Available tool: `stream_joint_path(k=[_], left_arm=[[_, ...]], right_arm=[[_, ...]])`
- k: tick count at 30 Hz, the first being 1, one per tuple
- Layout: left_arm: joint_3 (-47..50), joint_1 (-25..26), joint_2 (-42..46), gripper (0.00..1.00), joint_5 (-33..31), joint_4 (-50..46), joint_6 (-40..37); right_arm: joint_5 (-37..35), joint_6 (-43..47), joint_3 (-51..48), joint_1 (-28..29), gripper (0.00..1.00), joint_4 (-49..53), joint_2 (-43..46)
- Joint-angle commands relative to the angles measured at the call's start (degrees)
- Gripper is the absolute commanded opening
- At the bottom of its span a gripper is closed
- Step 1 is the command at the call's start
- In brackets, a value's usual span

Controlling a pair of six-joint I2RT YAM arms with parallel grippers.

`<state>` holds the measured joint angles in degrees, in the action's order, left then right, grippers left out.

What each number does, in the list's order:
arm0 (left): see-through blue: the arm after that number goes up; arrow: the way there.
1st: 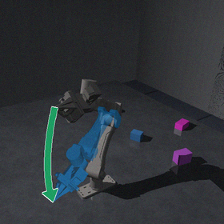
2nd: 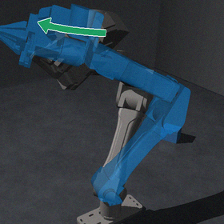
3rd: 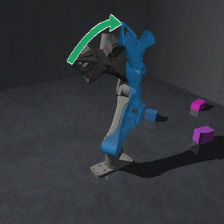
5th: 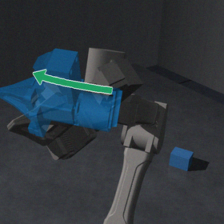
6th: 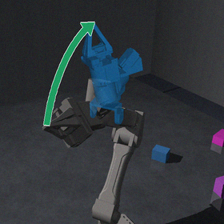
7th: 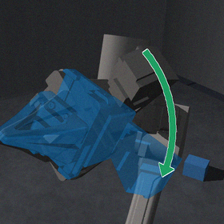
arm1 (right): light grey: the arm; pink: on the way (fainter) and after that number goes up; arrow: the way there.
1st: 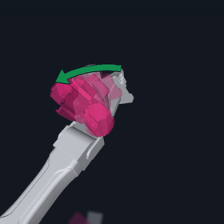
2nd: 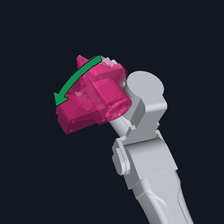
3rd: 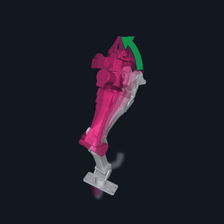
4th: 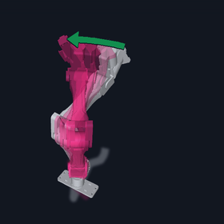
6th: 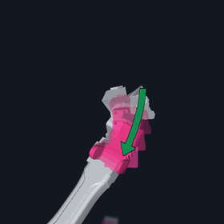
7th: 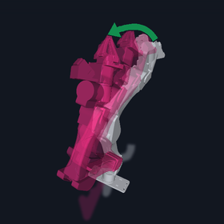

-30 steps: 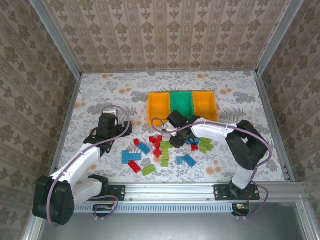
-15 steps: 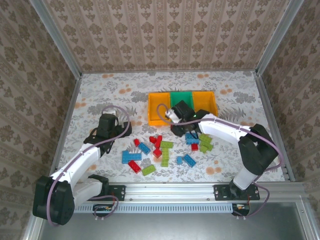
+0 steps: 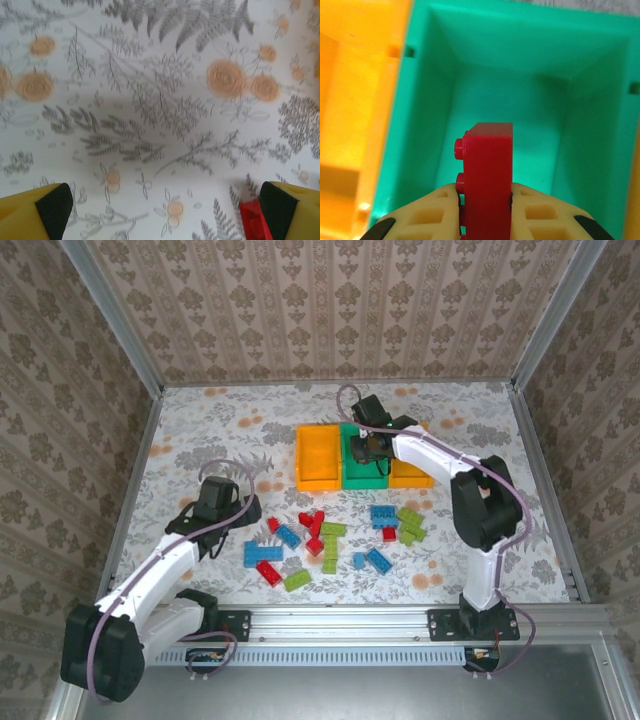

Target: Sort the legos into containers by color

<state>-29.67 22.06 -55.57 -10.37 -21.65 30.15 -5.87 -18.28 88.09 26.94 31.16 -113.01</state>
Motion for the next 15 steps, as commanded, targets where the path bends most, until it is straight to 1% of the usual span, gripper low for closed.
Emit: stream_joint_path(k=[1,5,7,12,15], left_arm=[[1.34,1.66,1.35,1.00,0.11,-5.94,4.49],[1.77,3.76,2.08,1.00,1.22,-9.29,6.82],[1.94,6.04,2.21,1.00,2.17,-10.64,8.02],[3.27,9.49,2.76,0.97,3.82,-11.64,10.83],[3.83,10.86,2.88,0.95,4.04,-12.91,13.23]], right_arm=[[-2.68,-4.64,4.37,0.31,0.22,6.39,-3.90],[-3.51,-5.52,5.77,0.31,0.28,7.16,-5.51],[-3.54,-5.63,5.77,0.31,0.30,7.16,-5.75],[-3.54,-5.88,5.43,0.31,0.39,7.37,-5.80],[-3.46,-6.19,4.79,0.31,0.47,7.08,-5.16]])
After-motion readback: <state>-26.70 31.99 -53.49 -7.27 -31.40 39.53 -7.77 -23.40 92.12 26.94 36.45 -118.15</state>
